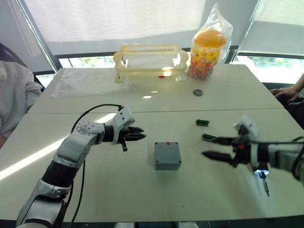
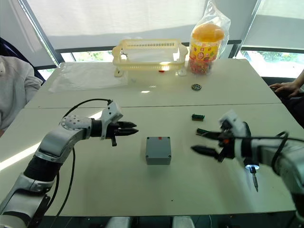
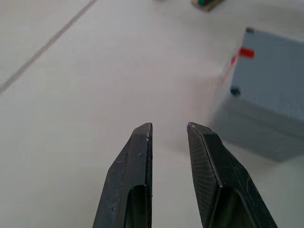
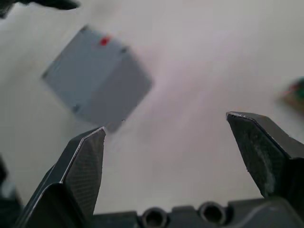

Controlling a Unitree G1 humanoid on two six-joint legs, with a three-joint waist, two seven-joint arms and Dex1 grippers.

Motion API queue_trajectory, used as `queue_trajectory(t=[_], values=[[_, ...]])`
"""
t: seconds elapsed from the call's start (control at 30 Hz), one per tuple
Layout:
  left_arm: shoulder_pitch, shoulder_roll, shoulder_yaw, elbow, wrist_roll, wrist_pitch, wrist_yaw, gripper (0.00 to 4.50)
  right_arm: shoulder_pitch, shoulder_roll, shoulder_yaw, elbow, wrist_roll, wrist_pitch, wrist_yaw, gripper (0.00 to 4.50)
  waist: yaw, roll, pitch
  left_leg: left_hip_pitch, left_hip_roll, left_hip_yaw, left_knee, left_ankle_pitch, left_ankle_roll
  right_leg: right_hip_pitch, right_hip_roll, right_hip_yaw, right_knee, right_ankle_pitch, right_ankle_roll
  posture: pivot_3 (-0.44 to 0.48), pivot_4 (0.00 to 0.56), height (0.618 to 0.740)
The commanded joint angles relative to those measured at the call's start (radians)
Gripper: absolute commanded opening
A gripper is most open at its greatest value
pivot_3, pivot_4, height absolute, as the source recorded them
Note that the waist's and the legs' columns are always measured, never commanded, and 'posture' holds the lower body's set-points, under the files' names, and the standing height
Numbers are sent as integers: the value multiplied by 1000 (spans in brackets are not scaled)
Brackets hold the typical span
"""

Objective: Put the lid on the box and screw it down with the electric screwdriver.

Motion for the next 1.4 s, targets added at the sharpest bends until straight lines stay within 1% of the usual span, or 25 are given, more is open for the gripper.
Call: queue_trajectory(t=[0.03, 0.1, 0.17, 0.27, 0.37, 0.5, 0.7, 0.87, 1.0, 1.07, 1.17, 1.3, 1.4], values=[[2, 8, -15, 5, 8, -29, -30, 1125, 66, 54, 42, -125, -47, -60, -73, 4444, 2, -2, 0, 0, 0, 0, 1, 1, -2, 1, 0, 0, -1, 0, 0, 0, 150, 740], [0, -7, -49, 17, 21, -39, -48, 1125, 88, 112, 97, -134, -82, -87, -117, 4444, 2, -5, 0, 2, 0, 0, 2, 3, -5, 6, 0, 0, -4, 1, -5, 0, 150, 740], [-7, -21, -81, 36, 39, -55, -59, 1125, 83, 155, 148, -127, -116, -106, -149, 4444, 1, -4, 0, 4, 0, 0, 5, 3, -6, 9, -1, 0, -4, 1, -7, 0, 150, 740], [-24, -47, -128, 86, 87, -107, -63, 1125, 56, 205, 207, -91, -158, -128, -175, 4444, 0, -4, 0, 3, 0, 0, 7, 3, -6, 9, -1, 0, -4, 2, -7, 0, 150, 740], [-49, -81, -152, 119, 111, -127, -55, 1125, 26, 236, 260, -43, -207, -152, -185, 4444, 1, -4, 0, 3, 0, -1, 7, 3, -6, 9, 0, -1, -3, 3, -5, 0, 150, 740], [-71, -109, -183, 155, 156, -174, -52, 1125, 13, 240, 297, -38, -221, -140, -172, 4444, 1, -4, 0, 3, 0, -1, 7, 3, -5, 8, 1, -1, -2, 3, -4, 0, 150, 740], [-102, -156, -221, 247, 237, -284, -40, 1125, 15, 253, 330, -88, -178, -89, -155, 4444, 1, -4, 0, 3, 0, -2, 8, 3, -5, 8, 1, -1, -2, 4, -4, 0, 150, 740], [-136, -210, -225, 338, 287, -360, -27, 1125, 25, 272, 354, -131, -153, -35, -152, 4444, 2, -5, -1, 3, 0, -2, 9, 3, -5, 10, 1, -2, -2, 4, -4, 0, 150, 740], [-151, -236, -213, 388, 314, -396, -7, 1125, 46, 271, 343, -156, -140, -8, -164, 4444, 3, -5, -1, 3, 0, -3, 9, 3, -5, 10, 1, -2, -2, 3, -4, 0, 150, 740], [-151, -236, -206, 402, 331, -412, 9, 1125, 64, 261, 327, -171, -139, -4, -170, 4444, 3, -5, -1, 3, 0, -3, 10, 3, -5, 10, 0, -2, -2, 4, -4, 0, 150, 740], [-131, -200, -182, 374, 329, -402, 1, 1125, 87, 225, 252, -185, -124, -10, -156, 4444, 2, -5, -1, 3, 0, -3, 10, 3, -5, 11, 0, -2, -2, 4, -4, 0, 150, 740], [-73, -109, -152, 249, 300, -349, -53, 1125, 85, 149, 154, -142, -137, -66, -102, 4444, -13, -5, -1, 3, 0, -2, 10, 2, -4, 10, 1, -2, -2, 4, -3, 0, 150, 740], [-23, -40, -135, 129, 265, -280, -101, 1125, 52, 96, 163, -60, -205, -167, -47, 4444, -28, -5, -1, 4, 2, -2, 9, 2, -3, 9, 2, -3, -1, 4, -3, 0, 150, 740]])
